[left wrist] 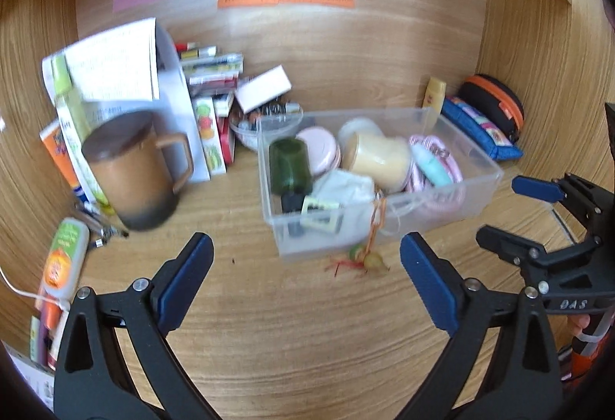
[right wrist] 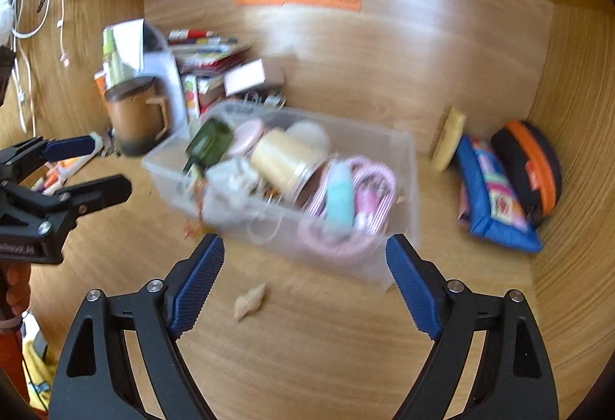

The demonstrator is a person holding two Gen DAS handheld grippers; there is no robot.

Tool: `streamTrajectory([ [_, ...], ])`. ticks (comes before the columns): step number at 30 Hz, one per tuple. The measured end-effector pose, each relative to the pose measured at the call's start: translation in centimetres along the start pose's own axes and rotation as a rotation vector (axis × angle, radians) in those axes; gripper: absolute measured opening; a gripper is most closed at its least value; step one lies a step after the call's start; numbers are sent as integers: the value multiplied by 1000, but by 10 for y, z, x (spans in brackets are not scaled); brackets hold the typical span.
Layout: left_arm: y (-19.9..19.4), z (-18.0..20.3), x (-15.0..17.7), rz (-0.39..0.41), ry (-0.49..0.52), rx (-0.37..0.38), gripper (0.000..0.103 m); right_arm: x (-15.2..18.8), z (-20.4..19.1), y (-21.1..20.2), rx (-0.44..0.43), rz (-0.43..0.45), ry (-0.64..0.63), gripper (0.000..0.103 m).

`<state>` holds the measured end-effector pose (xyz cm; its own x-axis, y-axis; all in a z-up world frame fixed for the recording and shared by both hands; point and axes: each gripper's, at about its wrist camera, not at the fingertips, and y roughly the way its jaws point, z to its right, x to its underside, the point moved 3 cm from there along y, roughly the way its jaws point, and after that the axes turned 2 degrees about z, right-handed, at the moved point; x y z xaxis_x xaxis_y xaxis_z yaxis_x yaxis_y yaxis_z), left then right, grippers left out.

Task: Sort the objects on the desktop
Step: 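Move both grippers back toward the gourd charm and seashell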

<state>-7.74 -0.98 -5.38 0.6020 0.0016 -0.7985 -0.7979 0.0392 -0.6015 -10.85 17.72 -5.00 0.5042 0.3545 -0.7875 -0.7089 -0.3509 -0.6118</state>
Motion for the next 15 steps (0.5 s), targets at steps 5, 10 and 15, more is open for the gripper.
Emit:
streamTrajectory([
  [5,17,-4,15,-61,-26,23,99,25,-12,12,-8,-70,-21,84],
  [10,30,0,26,-100,-17,42,99,41,-20,31,-34,-146,-33,84],
  [15,40,6,32,-133,-3,61,99,47,-26,44,-79,-198,-32,81],
])
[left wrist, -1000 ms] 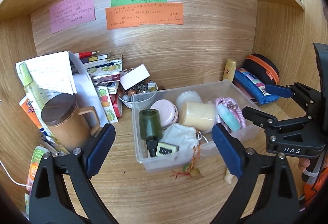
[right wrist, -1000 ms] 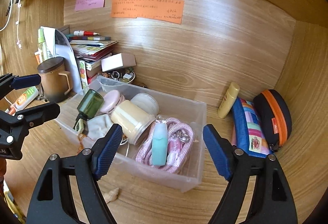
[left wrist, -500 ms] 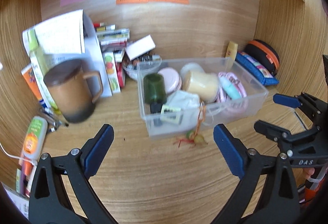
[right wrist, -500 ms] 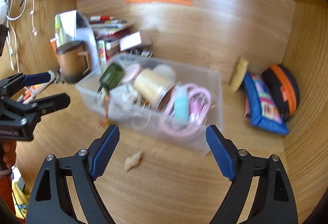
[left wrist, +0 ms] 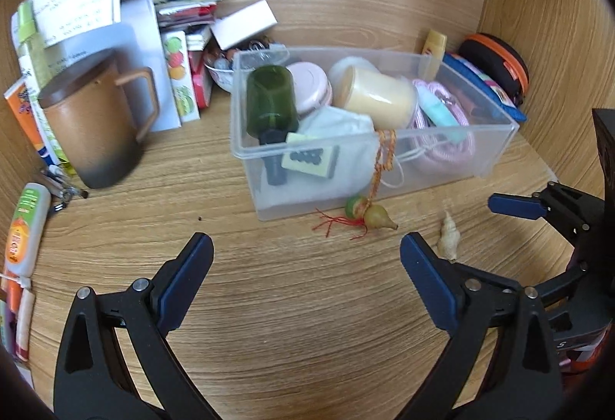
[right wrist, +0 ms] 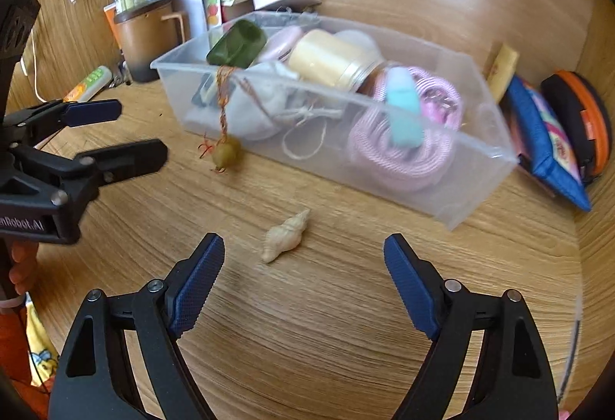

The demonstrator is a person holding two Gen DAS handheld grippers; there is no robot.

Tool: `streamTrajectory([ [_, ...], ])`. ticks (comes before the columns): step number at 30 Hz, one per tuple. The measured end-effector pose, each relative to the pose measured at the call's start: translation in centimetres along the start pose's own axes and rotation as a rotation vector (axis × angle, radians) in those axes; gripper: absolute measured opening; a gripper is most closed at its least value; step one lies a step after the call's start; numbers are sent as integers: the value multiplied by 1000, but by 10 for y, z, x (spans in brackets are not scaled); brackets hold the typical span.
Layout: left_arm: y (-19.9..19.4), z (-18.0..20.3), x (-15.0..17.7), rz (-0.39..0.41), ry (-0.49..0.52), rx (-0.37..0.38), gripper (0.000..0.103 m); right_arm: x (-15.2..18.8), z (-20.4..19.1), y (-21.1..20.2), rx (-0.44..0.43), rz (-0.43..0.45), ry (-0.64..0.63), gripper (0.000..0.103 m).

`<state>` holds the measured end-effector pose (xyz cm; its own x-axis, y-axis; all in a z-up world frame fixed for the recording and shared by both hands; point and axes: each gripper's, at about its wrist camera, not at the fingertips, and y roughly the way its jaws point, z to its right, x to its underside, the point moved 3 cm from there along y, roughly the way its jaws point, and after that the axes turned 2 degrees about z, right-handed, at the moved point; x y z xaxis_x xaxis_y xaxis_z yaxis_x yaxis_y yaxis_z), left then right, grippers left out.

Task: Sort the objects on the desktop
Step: 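Move both grippers back toward the gourd charm and seashell, then grasp the gourd charm with the left gripper while the right grasps the seashell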

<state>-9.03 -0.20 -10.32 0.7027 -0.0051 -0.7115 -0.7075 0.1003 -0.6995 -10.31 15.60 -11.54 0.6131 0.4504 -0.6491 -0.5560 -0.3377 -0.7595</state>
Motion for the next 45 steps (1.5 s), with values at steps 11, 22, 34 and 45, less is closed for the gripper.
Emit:
streamTrajectory([
  [11,17,8,2,-56,3,23,99,2,-7,13,-44,-45,-54,33],
  [22,36,24,-5,-102,7,35,99,1,-3,14,-100,-31,-68,21],
  [34,52,39,-11,-117,2,-6,74,-6,30,3,-97,8,-52,13],
  [45,55,42,-9,-104,6,-45,65,-11,32,7,-110,2,-52,15],
])
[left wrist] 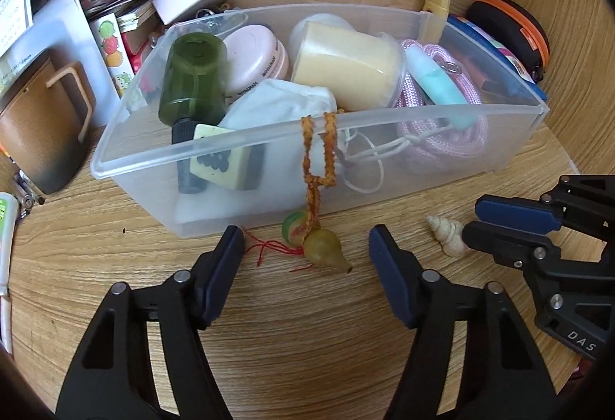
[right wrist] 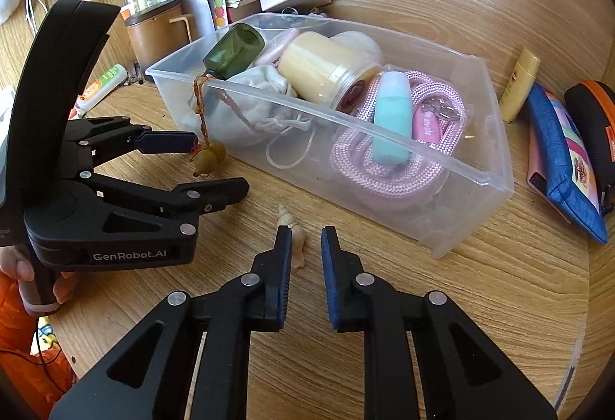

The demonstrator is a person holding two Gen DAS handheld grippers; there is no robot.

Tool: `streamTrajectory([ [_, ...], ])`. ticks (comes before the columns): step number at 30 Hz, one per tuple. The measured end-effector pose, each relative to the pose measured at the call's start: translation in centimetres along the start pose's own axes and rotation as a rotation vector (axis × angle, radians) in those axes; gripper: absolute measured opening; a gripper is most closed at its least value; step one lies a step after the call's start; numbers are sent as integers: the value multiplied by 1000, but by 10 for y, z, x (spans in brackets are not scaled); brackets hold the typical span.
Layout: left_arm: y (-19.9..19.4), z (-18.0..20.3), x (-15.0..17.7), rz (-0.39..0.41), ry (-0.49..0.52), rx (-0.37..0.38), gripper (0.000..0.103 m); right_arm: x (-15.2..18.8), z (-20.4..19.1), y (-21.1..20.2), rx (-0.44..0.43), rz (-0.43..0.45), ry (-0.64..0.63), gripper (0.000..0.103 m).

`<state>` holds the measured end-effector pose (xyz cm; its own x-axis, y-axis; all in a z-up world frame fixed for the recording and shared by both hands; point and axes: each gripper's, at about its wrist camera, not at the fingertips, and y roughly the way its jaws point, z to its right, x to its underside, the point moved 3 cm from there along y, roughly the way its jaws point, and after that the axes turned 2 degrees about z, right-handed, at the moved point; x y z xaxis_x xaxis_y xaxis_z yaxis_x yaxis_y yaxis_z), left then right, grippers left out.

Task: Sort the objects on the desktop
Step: 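Grasp the gourd charm with the left gripper while the right grasps the seashell, then carry the gourd charm and seashell over the clear bin with both grippers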

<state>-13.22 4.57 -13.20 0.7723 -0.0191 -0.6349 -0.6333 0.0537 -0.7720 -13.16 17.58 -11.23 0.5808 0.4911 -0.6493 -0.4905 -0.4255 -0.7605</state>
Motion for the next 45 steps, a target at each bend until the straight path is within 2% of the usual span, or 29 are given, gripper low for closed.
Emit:
streamTrajectory([
  [4,-2,-4,1,10,-16,-7,56,-1,1,3,-4,-8,1,25],
  [10,-4,-12,1,24,-46,-2,45,0,-4,13,-18,-40,-22,25],
  [15,-4,-12,1,27,-50,-1,44,-1,-8,18,-22,-49,-40,25],
  [18,-3,-13,1,28,-55,-4,40,-2,-9,19,-25,-45,-39,25],
  [20,-4,-14,1,29,-57,0,31,-3,-11,20,-22,-43,-47,25],
  [21,-3,-13,1,28,-57,1,23,-3,-13,21,-17,-41,-56,25],
  [24,-2,-13,1,28,-54,8,18,-4,-18,21,-13,-37,-69,24],
  [28,-2,-12,1,28,-52,11,18,-4,-22,21,-19,-34,-78,16],
  [40,-9,-5,5,36,-16,36,18,-7,-14,6,-30,9,-25,16],
  [45,-19,-13,6,53,-45,46,18,-8,-7,-8,-33,41,12,16],
])
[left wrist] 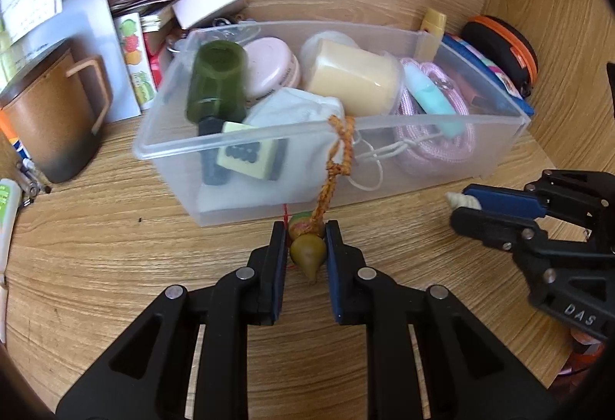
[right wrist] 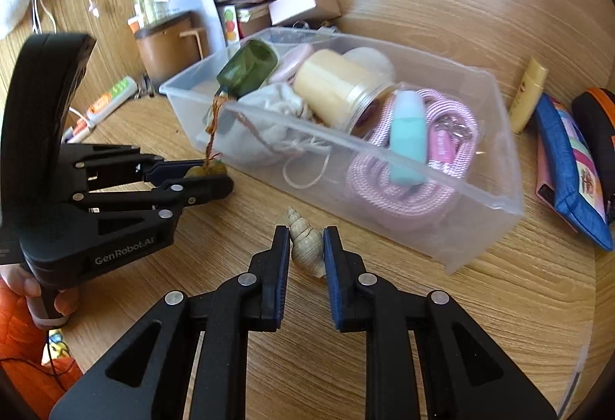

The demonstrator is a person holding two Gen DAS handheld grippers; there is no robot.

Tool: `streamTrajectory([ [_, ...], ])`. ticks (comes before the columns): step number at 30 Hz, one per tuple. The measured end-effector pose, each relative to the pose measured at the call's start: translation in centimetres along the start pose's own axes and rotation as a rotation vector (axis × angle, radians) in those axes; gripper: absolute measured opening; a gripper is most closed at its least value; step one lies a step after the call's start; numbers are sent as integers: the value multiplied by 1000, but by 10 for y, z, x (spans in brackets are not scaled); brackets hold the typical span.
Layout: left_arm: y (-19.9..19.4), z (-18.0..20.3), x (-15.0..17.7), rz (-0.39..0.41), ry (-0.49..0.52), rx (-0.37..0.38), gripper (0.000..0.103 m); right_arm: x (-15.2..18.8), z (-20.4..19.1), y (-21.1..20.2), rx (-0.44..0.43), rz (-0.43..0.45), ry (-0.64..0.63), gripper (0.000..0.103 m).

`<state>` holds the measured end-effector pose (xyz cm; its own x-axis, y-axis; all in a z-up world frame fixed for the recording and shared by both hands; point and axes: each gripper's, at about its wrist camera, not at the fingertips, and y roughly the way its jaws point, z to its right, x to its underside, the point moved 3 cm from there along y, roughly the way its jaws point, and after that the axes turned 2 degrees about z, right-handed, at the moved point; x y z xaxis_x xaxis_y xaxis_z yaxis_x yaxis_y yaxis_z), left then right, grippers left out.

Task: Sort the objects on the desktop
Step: 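Carry the gourd charm and seashell over the clear bin with both grippers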

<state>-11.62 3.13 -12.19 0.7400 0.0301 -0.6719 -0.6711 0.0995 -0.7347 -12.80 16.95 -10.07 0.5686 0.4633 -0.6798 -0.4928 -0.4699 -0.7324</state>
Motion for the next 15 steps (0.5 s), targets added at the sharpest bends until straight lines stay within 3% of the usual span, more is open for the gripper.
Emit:
streamTrajectory([
  [15,-40,2,-13,84,-9,43,18,-18,4,-37,19,100,18,16],
])
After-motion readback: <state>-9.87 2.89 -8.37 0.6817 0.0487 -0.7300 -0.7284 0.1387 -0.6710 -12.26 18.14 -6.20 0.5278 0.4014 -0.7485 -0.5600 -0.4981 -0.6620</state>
